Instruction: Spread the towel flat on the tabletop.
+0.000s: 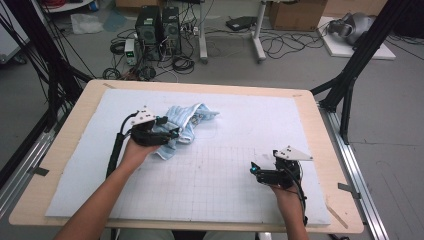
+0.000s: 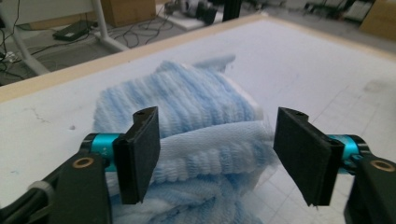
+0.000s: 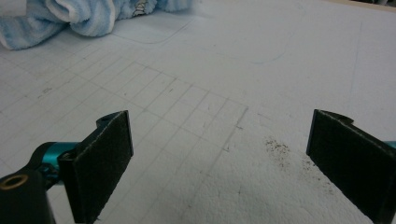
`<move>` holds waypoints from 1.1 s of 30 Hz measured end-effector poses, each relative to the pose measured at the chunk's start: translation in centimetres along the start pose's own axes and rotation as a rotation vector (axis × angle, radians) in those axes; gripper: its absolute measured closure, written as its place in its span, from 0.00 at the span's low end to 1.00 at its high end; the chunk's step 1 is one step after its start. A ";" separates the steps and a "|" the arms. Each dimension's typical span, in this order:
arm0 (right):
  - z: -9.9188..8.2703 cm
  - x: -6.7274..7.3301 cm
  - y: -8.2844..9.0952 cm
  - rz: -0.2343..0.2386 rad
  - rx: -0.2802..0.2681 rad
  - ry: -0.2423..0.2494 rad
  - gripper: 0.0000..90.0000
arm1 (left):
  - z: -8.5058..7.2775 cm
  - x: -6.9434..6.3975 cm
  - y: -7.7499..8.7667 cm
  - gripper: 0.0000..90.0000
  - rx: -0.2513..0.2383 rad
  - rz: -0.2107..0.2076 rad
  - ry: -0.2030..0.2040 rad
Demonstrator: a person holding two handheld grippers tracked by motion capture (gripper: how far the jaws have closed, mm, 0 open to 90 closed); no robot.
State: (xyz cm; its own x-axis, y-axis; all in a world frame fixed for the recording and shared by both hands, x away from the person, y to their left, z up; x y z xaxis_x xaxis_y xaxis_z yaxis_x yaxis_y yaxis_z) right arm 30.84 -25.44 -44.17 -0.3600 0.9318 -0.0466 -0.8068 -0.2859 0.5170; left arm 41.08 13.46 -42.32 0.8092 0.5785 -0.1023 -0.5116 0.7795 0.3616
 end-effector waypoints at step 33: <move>1.3 2.2 -2.5 0.041 0.027 0.068 0.07 | 0.1 6.4 7.9 0.45 -0.127 0.361 0.179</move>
State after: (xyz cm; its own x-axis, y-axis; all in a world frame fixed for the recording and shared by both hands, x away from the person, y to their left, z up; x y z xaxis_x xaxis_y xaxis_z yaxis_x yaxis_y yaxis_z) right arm 32.71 -22.35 -44.47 -0.4246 0.9016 -0.0826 -0.7782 -0.3168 0.5423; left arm 42.27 23.31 -40.07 0.5142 0.8439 -0.1528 -0.7937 0.5358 0.2881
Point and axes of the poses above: each handheld gripper's, and its own axes: y roughly backward along the jaws, z roughly out of its top, x roughly to its left, the point moved 3 cm from there along -y, roughly forward along the jaws, and after that the axes turned 10 degrees about -z, right-handed, at the moved point
